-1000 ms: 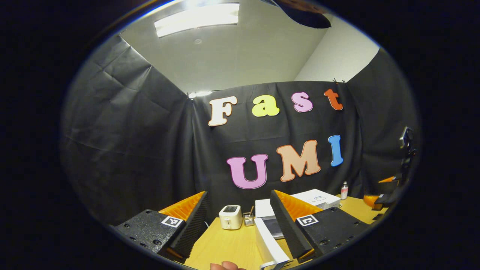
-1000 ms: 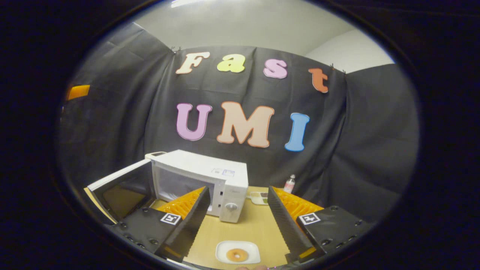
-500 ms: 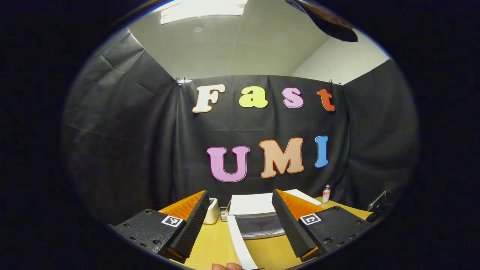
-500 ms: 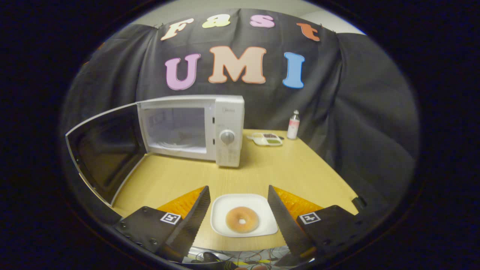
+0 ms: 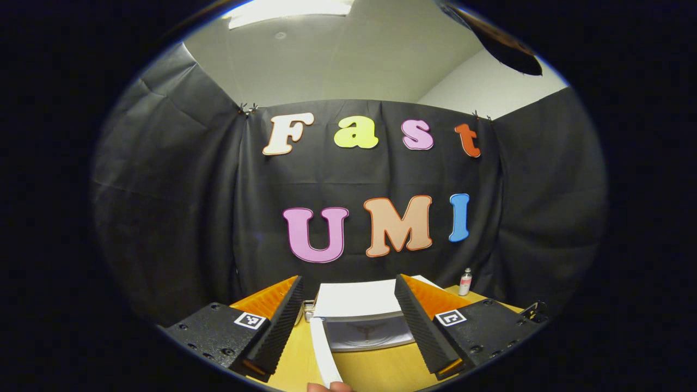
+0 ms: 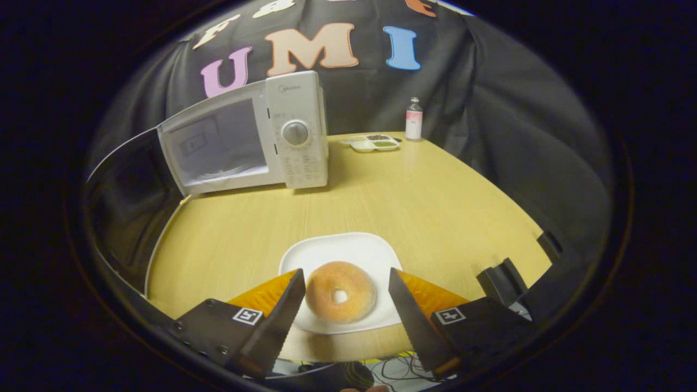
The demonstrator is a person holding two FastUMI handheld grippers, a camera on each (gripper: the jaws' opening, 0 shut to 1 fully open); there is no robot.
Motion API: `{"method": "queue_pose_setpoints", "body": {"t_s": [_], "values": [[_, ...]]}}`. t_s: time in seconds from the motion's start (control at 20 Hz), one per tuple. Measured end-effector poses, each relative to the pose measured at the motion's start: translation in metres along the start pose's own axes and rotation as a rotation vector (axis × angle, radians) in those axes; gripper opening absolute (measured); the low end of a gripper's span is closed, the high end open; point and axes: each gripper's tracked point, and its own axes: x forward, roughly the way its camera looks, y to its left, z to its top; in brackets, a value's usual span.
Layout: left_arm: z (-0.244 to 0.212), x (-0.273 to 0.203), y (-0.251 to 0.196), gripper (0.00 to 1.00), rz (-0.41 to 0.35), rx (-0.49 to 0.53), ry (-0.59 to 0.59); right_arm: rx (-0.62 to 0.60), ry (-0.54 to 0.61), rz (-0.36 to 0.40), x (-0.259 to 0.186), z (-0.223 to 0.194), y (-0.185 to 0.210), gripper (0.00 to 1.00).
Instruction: Open the microwave oven with the left hand, put the food in, and close the microwave oven.
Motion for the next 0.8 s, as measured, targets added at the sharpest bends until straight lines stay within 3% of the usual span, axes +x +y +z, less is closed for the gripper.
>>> {"method": "queue_pose_setpoints", "body": {"t_s": [0.4, 0.65, 0.8], "values": [[-0.008, 0.014, 0.009, 0.97, 0.019, -0.016, 0.016, -0.023, 0.103, 0.056, 0.025, -0.023, 0.025, 0.98], [-0.015, 0.014, 0.022, 0.97, 0.046, -0.024, 0.030, 0.026, 0.130, 0.081, 0.024, -0.024, 0.030, 0.53], [-0.016, 0.014, 0.028, 0.97, 0.056, -0.024, 0.036, 0.080, 0.134, 0.103, 0.023, -0.016, 0.033, 0.46]]}}
